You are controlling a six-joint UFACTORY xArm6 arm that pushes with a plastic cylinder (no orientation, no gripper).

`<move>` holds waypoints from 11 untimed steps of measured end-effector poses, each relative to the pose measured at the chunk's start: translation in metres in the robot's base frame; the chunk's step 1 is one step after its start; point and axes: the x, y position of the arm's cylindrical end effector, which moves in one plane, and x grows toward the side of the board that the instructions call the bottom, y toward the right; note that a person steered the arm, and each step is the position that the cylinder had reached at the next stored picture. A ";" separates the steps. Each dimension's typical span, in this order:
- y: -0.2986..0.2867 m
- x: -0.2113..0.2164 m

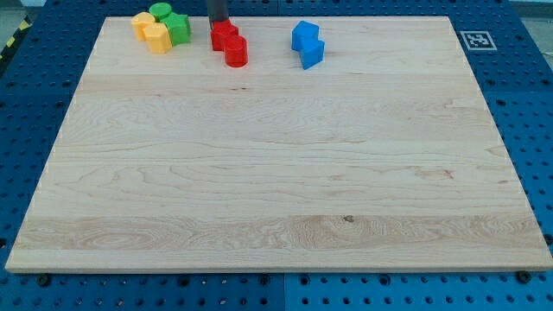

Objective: Push red star from top center to center

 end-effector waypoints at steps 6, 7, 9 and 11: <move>0.058 0.076; 0.058 0.095; 0.071 0.098; 0.106 0.105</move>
